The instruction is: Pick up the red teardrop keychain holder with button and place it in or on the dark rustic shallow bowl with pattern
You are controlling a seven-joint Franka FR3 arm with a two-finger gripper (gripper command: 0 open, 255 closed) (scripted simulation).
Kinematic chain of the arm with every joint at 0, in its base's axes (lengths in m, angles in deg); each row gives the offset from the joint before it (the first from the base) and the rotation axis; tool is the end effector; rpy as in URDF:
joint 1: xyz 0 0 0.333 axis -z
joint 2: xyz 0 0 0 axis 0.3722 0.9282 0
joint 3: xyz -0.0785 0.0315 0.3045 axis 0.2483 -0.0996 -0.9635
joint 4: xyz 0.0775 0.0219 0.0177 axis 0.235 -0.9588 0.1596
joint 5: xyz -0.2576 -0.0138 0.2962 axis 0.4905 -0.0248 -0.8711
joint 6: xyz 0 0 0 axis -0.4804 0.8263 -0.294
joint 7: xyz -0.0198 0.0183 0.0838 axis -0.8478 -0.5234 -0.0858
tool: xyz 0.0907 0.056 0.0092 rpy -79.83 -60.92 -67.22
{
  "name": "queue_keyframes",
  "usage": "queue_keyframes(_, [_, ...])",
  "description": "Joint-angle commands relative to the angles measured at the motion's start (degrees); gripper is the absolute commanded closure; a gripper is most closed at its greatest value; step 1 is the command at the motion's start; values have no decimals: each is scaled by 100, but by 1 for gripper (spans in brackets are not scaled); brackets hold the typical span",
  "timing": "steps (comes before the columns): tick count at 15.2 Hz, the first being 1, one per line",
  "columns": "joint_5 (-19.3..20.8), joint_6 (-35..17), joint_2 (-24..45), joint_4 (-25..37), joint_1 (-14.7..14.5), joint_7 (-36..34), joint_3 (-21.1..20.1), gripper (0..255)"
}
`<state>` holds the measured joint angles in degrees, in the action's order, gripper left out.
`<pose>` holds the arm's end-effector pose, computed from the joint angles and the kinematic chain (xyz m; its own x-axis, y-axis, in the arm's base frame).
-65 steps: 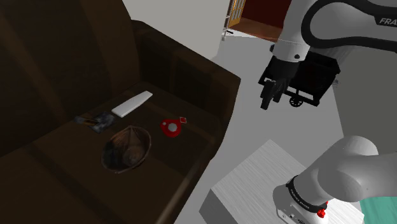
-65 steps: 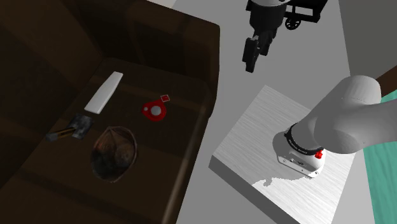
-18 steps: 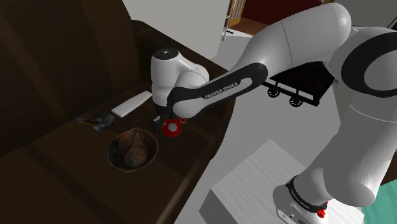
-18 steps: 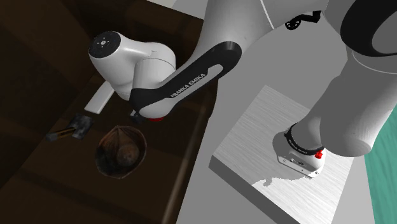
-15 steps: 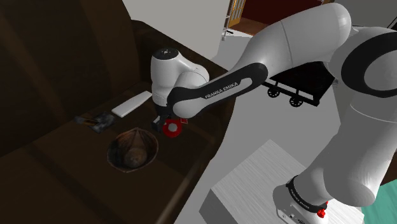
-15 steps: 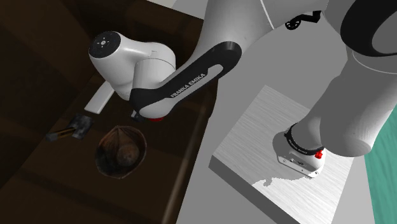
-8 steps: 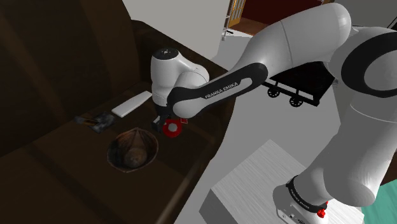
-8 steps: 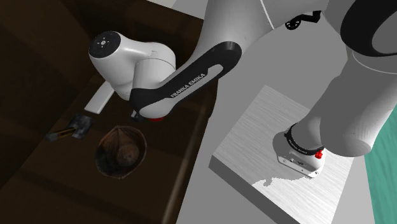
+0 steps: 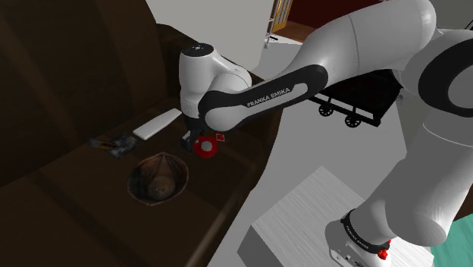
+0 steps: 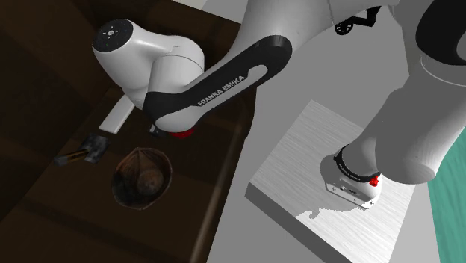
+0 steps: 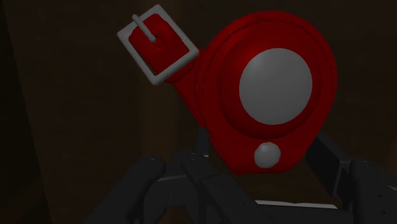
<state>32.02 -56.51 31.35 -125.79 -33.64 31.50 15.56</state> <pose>0.5263 0.3182 0.3605 0.8953 0.4409 0.0634 0.4347 -0.8959 0.0919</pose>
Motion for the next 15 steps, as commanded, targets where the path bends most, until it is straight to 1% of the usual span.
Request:
queue_keyframes(1, [-53, 132, -81, 57, 9, 39, -20, 255])
queue_keyframes(15, [-329, 1072, -489, 639, 50, 289, -94, 255])
